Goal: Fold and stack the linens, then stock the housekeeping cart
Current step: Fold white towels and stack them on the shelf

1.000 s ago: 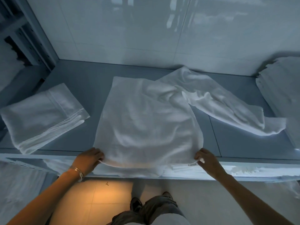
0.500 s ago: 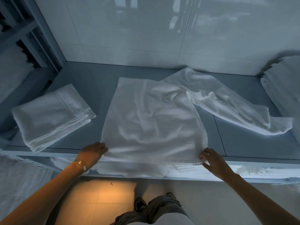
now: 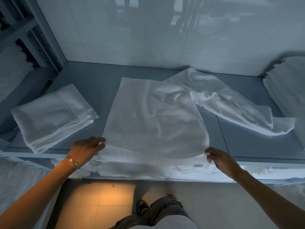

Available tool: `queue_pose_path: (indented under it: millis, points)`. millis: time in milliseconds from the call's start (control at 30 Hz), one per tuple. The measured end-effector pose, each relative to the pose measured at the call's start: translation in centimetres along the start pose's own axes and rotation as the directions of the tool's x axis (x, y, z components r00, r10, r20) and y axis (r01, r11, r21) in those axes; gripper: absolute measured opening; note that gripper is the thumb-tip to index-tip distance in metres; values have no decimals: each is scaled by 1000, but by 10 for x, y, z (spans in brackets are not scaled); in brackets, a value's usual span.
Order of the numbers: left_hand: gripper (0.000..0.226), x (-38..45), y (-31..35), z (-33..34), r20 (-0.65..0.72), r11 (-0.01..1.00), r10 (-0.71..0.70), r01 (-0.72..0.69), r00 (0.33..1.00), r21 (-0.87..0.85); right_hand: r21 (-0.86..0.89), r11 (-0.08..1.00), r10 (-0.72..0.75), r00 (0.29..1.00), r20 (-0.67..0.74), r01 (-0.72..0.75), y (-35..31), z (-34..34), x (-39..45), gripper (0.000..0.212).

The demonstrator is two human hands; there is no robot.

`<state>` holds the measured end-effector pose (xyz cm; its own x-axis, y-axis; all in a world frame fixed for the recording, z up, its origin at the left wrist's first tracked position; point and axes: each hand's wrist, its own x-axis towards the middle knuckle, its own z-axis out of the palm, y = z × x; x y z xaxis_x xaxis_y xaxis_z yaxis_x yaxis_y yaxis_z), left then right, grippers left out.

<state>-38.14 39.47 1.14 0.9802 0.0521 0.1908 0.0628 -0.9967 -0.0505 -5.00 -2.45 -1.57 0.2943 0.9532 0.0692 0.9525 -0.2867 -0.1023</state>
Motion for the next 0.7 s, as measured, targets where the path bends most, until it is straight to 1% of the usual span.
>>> queue_pose_path:
  millis: [67, 133, 167, 200, 233, 267, 300, 333, 367, 400, 467, 567, 633, 700]
  points:
    - [68, -5, 3, 12, 16, 999, 25, -25, 1000, 42, -41, 999, 7, 1000, -28, -8, -8, 6, 0, 49]
    - [54, -16, 14, 36, 19, 994, 62, -64, 998, 87, -120, 993, 8, 999, -46, -13, -23, 16, -2, 43]
    - [44, -21, 21, 45, 23, 995, 52, -54, 998, 83, -151, 988, 35, 999, -38, -41, -31, 22, -4, 46]
    - [37, -25, 27, 53, 16, 997, 32, -33, 999, 69, -168, 981, 88, 996, -27, -92, -37, 29, -7, 57]
    - [39, -29, 33, 57, 48, 998, -8, 5, 999, 62, -184, 968, 175, 985, 5, -171, -44, 34, -8, 72]
    - [50, -31, 36, 62, 96, 997, -49, 42, 994, 72, -208, 947, 257, 966, 34, -244, -50, 41, -8, 85]
    - [64, -32, 38, 64, 180, 992, -112, 98, 977, 84, -231, 925, 326, 943, 74, -301, -57, 46, -7, 94]
    - [73, -32, 37, 68, 209, 983, -171, 154, 963, 96, -253, 909, 365, 925, 102, -331, -63, 51, -5, 100]
    - [77, -28, 35, 70, 215, 975, -217, 200, 952, 98, -259, 901, 390, 912, 129, -349, -69, 54, -1, 102]
    - [79, -24, 31, 72, 204, 969, -243, 228, 948, 90, -263, 897, 398, 909, 123, -357, -74, 57, 5, 100]
    - [75, -17, 23, 71, 224, 962, -273, 262, 936, 76, -269, 900, 375, 924, 79, -343, -76, 54, 21, 84]
    - [63, -14, 18, 58, 282, 958, -287, 266, 915, 110, -303, 921, 283, 955, 89, -245, -65, 36, 37, 58]
    - [57, -16, 14, 52, 254, 961, -273, 250, 928, 120, -296, 946, 167, 980, 106, -130, -57, 19, 38, 39]
    - [49, -16, 9, 41, 174, 959, -282, 274, 943, 73, -232, 973, 19, 993, 119, 9, -51, -3, 38, 16]
